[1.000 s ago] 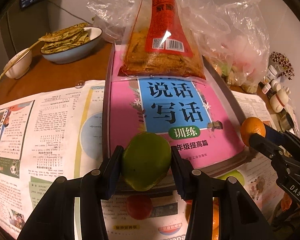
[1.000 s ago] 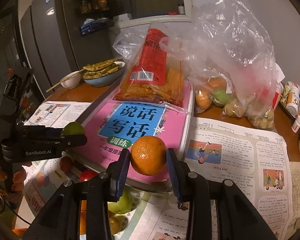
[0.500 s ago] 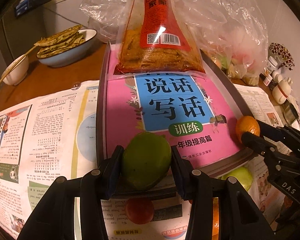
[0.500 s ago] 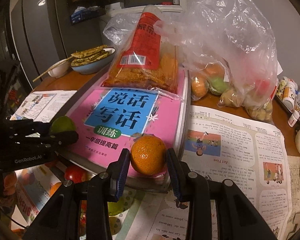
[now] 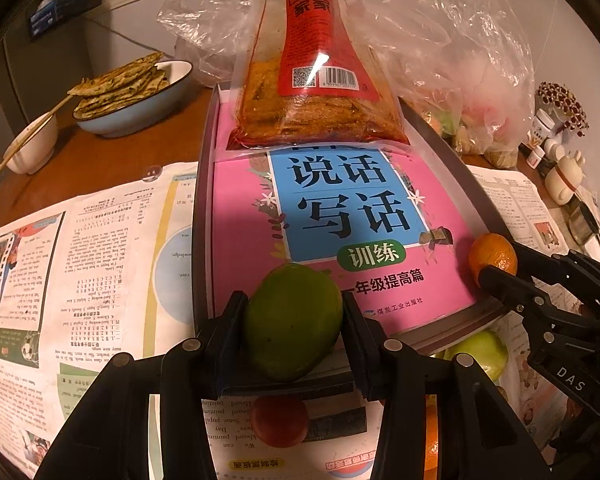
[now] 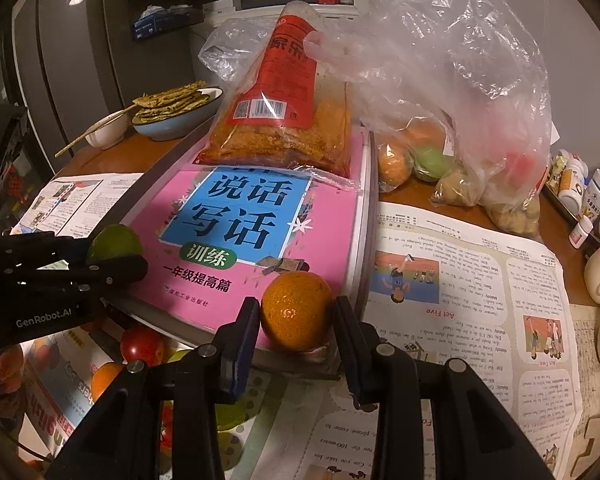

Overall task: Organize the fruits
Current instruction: 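Lift and carry the guava with the left tool while the right tool carries the orange onto the pink box, then open the right tool to set the orange on the pink box while the left tool releases the guava there, then withdraw both tools from the pink box toward the remaining fruit, then grasp a mandarin orange with the left tool while the right tool grasps a small brown kiwi, then carry the orange with the left tool while the right tool carries the kiwi onto the pink box, then open the left tool to set the orange on the box while the right tool releases the kiwi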

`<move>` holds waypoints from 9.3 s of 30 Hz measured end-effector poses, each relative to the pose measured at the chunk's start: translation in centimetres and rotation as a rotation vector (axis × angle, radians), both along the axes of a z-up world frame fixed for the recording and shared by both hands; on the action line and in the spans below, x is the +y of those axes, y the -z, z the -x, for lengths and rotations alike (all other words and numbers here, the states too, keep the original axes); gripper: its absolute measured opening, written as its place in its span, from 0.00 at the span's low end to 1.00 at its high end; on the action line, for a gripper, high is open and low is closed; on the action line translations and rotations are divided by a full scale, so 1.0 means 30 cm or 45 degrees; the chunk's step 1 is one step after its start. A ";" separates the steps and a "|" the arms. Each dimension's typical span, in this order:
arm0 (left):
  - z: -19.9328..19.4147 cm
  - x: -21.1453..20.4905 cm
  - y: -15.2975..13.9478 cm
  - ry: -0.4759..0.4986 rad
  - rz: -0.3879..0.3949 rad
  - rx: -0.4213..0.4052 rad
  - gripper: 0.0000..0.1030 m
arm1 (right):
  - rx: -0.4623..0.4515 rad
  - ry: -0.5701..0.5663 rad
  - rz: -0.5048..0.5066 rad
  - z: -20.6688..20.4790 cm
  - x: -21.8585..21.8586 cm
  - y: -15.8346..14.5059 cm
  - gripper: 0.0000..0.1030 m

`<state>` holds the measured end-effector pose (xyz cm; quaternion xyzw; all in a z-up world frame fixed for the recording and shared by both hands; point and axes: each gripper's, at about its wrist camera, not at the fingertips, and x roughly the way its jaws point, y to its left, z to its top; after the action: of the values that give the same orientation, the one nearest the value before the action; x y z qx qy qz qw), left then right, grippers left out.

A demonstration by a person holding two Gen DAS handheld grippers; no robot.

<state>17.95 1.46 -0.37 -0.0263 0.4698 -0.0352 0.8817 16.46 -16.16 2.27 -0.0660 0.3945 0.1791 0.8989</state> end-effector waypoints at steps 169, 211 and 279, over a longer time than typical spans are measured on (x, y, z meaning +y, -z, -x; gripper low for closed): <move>0.187 -0.049 -0.099 0.178 0.226 0.001 0.42 | -0.068 -0.026 -0.174 0.253 -0.160 -0.023 0.24; -0.053 -0.111 -0.049 0.144 0.199 0.013 0.42 | -0.063 -0.066 -0.098 0.048 -0.074 -0.013 0.24; -0.033 -0.158 -0.044 0.189 0.123 0.024 0.48 | -0.066 -0.031 -0.084 0.072 -0.070 -0.026 0.37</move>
<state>18.95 -3.28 0.95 -0.0342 0.4766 -0.1227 0.8698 14.31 -18.26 3.06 -0.0458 0.3642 0.2009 0.9082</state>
